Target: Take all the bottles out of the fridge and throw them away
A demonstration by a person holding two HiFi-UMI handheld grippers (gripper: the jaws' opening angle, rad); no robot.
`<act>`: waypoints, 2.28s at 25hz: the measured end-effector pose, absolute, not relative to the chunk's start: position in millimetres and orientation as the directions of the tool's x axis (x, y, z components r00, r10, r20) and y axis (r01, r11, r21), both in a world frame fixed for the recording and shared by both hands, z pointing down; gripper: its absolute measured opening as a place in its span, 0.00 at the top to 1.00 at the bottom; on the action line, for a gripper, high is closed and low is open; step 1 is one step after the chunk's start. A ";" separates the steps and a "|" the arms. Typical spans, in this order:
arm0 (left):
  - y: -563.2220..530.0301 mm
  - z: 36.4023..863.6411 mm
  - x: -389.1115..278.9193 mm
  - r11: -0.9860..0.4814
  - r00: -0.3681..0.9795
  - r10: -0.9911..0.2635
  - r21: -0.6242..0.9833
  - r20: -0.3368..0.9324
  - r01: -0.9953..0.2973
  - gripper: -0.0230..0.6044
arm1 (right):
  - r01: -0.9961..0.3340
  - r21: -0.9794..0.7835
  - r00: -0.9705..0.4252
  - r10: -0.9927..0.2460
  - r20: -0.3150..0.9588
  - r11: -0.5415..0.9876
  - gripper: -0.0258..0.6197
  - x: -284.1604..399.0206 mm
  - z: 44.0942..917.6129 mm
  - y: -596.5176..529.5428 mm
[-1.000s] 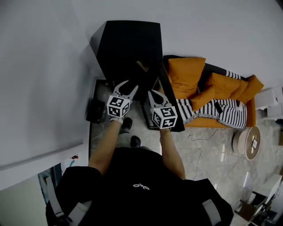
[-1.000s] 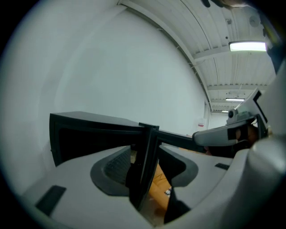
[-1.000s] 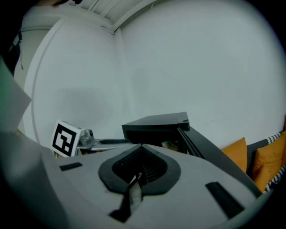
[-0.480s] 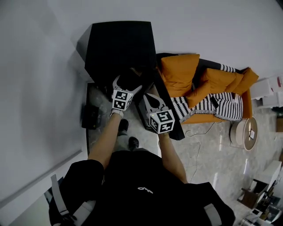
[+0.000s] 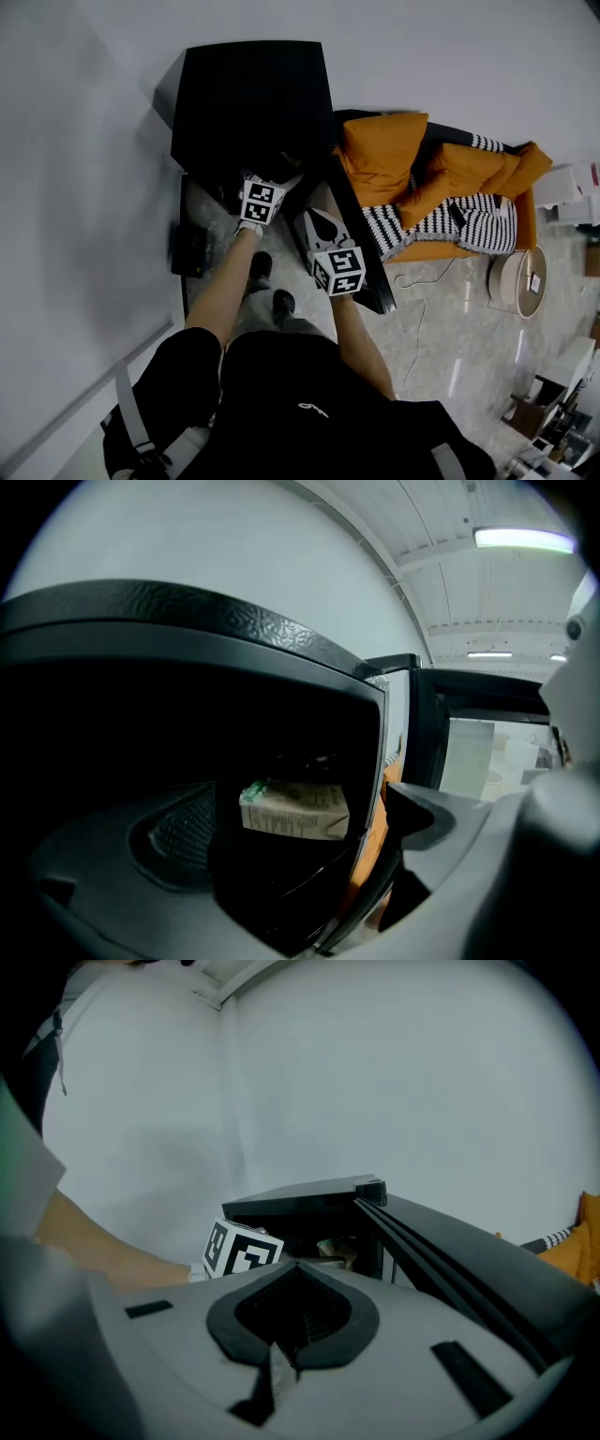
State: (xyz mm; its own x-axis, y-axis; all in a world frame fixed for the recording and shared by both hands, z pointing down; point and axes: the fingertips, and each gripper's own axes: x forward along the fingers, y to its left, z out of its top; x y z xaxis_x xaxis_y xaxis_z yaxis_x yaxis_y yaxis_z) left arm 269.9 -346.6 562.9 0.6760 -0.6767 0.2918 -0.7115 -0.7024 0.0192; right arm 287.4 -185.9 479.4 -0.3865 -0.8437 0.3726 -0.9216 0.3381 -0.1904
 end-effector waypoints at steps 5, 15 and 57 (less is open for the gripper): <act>-354.3 575.9 276.1 -0.705 0.673 -0.670 0.015 0.312 -0.709 0.08 | -0.923 -0.198 -0.383 -0.838 0.389 0.331 0.95 288.4 488.9 -184.4; -366.1 584.6 279.7 -0.678 0.623 -0.687 -0.022 0.374 -0.735 0.09 | -0.922 -0.214 -0.384 -0.826 0.413 0.322 0.95 286.7 504.1 -177.9; -346.4 595.0 286.9 -0.636 0.531 -0.691 -0.065 0.491 -0.769 0.71 | -0.924 -0.225 -0.380 -0.816 0.436 0.309 0.95 298.5 513.6 -158.9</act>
State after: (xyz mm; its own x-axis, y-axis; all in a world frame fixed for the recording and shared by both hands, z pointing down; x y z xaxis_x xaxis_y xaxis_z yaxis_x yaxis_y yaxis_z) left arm 286.9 -346.4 595.0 0.5306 -0.6910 0.4908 -0.7688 -0.6362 -0.0647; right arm 298.5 -158.9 513.6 -0.3795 -0.8160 0.4360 -0.9239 0.3095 -0.2250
